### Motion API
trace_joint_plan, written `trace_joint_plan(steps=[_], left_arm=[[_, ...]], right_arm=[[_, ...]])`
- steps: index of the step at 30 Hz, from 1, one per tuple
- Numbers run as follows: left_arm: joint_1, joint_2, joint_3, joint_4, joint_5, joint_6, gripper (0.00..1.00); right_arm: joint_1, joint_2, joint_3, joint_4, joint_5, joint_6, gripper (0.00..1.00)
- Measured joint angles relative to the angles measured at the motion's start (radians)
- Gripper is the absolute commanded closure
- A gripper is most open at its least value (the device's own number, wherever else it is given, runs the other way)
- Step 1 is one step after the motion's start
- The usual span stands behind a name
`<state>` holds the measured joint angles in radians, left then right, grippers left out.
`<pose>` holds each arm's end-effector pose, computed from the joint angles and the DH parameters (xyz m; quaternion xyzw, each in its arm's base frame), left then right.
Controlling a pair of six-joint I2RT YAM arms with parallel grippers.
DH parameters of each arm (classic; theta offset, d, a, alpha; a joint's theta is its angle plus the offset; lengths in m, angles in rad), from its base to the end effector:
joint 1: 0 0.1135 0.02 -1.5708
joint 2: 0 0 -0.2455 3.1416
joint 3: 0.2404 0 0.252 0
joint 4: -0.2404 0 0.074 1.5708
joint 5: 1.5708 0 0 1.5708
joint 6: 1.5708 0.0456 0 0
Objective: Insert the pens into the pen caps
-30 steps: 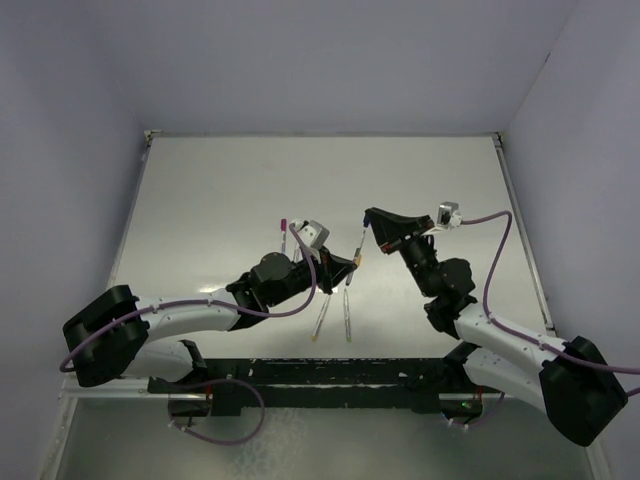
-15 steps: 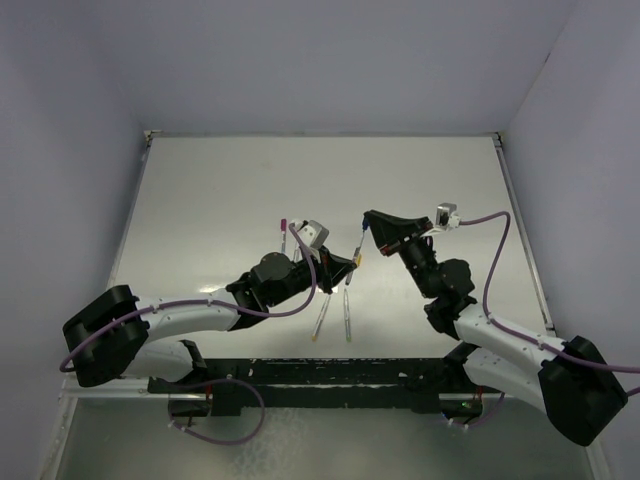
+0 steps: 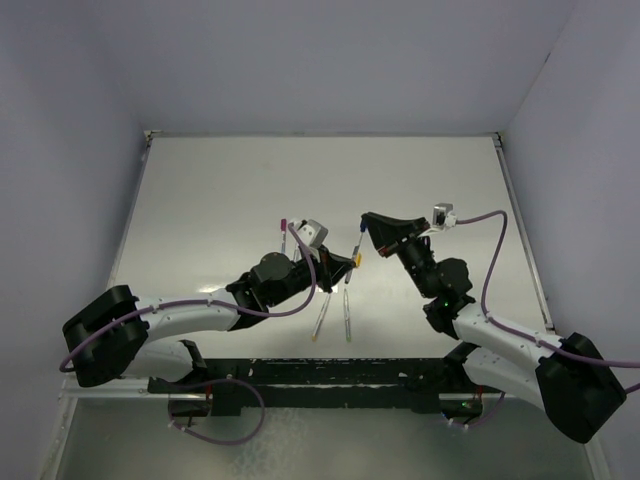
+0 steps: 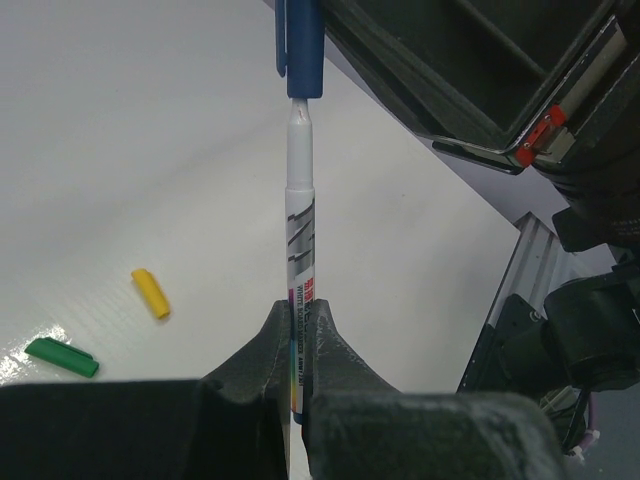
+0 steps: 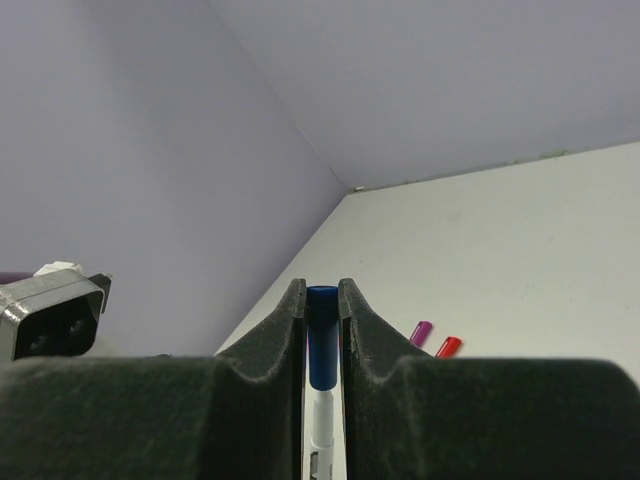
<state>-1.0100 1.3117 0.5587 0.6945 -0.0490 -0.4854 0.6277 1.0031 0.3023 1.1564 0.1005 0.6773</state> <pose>0.1593 -0.2495 0.2202 0.1724 0.7067 -0.4533 0.5151 0.1815 0.1261 0.2610 0.0557 0.5273 0.4934 0.6895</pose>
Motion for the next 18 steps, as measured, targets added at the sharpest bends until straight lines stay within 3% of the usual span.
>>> trace_joint_plan(steps=[18], left_arm=[[0.0,-0.005,0.01,-0.005,-0.036,0.018,1.0]], right_arm=[[-0.001,0.016,-0.011,-0.037,-0.098,0.033,1.0]])
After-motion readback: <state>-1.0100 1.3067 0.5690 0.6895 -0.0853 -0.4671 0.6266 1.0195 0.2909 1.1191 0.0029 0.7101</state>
